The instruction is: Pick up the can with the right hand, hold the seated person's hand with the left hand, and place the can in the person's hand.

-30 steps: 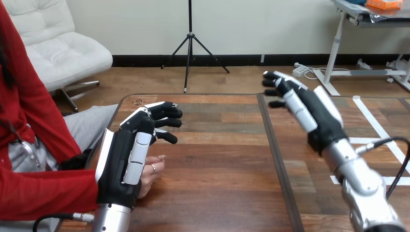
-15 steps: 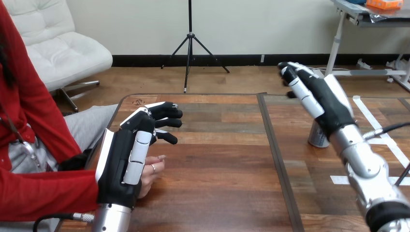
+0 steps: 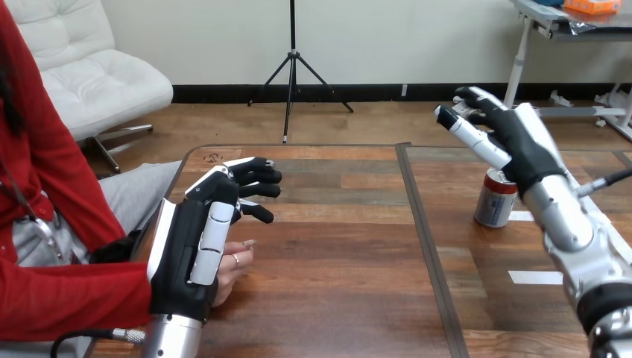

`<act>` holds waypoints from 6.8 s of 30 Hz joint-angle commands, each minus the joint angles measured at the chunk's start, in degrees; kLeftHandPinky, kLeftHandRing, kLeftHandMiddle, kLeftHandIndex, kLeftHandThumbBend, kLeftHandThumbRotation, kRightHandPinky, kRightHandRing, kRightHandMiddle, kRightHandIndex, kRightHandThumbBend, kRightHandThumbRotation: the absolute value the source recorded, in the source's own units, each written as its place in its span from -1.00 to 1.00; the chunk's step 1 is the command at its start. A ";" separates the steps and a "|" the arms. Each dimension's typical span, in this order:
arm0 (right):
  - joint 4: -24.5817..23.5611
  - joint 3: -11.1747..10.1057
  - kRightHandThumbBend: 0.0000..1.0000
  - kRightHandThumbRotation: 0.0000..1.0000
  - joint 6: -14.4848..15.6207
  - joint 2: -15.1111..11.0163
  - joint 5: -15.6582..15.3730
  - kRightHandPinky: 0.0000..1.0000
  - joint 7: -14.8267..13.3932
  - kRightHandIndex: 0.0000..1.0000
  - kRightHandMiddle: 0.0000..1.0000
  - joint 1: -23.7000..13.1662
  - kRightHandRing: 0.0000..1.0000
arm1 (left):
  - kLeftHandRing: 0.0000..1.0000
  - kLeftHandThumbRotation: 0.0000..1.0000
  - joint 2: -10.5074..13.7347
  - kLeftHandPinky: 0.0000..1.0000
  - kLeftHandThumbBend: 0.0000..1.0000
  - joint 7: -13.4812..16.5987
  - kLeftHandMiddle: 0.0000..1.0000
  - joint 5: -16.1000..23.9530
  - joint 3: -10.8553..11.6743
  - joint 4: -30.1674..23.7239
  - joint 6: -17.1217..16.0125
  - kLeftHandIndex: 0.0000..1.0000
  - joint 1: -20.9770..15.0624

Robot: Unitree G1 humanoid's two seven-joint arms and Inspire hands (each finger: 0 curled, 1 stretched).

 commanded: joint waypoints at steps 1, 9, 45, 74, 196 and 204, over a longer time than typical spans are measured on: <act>1.70 2.92 0.99 0.52 2.84 -2.90 -3.52 0.71 -4.48 0.98 0.98 -10.00 0.92 | 0.27 1.00 0.32 -0.05 0.25 -0.03 0.32 -0.09 -0.01 -0.48 -0.04 0.29 -3.58; 2.94 4.29 1.00 0.35 5.20 -3.36 -5.50 0.68 -5.73 1.00 1.00 -11.37 0.95 | 0.27 1.00 0.12 -0.05 0.26 -0.12 0.31 -0.44 -0.09 -0.58 0.37 0.29 -3.53; 6.93 10.49 1.00 0.01 16.27 -3.30 -11.15 0.92 -7.45 0.96 0.99 -12.73 0.98 | 0.23 1.00 0.33 -0.10 0.24 -0.44 0.28 -0.45 -0.18 -0.71 0.10 0.30 -3.38; 7.41 13.62 1.00 -0.08 21.24 -2.38 -11.67 0.85 -2.62 0.87 0.91 -10.58 0.90 | 0.22 1.00 0.42 -0.06 0.18 -1.32 0.23 -0.95 -0.03 -1.07 0.11 0.30 -3.14; 7.48 15.68 1.00 -0.11 20.10 -0.95 -11.38 0.01 0.71 0.30 0.27 -8.18 0.17 | 0.08 1.00 1.63 -0.09 0.21 -0.51 0.10 -0.46 0.76 -0.33 -0.79 0.18 -4.08; 7.30 15.99 0.98 -0.18 19.17 -1.03 -11.52 -0.09 -0.63 0.22 0.18 -8.38 0.08 | 0.09 1.00 1.71 -0.09 0.22 -0.59 0.10 -0.49 0.75 -0.34 -0.61 0.18 -4.04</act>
